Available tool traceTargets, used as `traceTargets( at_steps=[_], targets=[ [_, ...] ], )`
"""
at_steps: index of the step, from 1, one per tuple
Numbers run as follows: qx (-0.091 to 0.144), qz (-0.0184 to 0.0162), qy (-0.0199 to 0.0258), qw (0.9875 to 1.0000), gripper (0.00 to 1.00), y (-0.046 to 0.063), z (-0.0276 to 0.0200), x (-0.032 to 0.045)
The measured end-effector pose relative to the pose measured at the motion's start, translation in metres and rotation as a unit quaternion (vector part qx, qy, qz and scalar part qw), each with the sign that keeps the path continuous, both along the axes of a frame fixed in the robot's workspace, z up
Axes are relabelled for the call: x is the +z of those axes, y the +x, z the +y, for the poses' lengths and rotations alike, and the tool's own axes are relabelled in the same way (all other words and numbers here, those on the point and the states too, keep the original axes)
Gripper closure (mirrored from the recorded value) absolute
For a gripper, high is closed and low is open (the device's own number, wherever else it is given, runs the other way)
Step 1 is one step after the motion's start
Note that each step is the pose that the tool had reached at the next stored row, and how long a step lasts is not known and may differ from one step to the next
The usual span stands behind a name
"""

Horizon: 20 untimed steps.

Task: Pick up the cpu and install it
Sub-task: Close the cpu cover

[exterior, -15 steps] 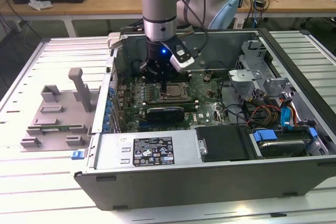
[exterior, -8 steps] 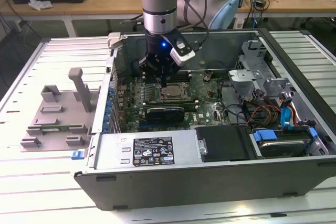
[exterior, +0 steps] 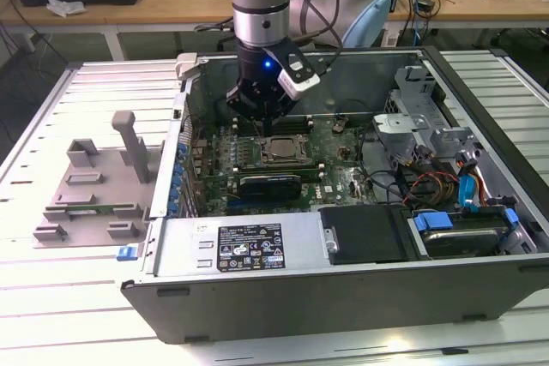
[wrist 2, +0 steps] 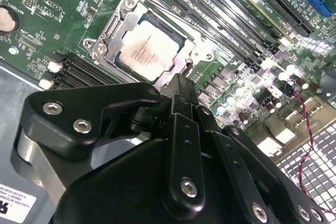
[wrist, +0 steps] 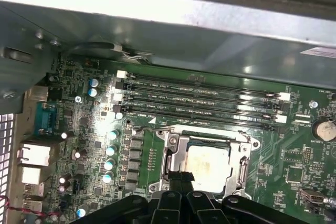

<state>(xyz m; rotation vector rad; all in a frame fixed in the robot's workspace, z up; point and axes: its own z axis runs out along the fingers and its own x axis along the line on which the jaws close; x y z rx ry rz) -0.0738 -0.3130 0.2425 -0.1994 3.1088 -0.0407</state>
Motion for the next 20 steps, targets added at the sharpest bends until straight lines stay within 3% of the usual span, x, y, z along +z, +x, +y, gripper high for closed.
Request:
traceTargets(
  at_steps=[5,8,10,11,12,13,16,20],
  targets=[
    [-0.011,0.0001,-0.0019,0.9999,0.89,0.0,0.0,0.0001],
    [-0.031,-0.0001,-0.0086,0.9995,0.89,0.0,0.0,0.0001],
    [-0.031,-0.0057,-0.0121,0.9994,0.89,0.0,-0.0001,-0.0001],
    [-0.031,-0.0101,-0.0122,0.9994,0.89,0.0,-0.0001,-0.0003],
    [-0.031,-0.0168,-0.0124,0.9993,0.89,0.0,0.0,-0.0006],
    [-0.031,-0.0186,-0.0123,0.9993,0.89,0.0,0.0,-0.0009],
    [-0.032,-0.0193,-0.0124,0.9992,0.89,0.001,0.0,-0.0021],
    [-0.032,-0.0193,-0.0124,0.9992,0.89,0.011,0.0,-0.0025]
  ],
)
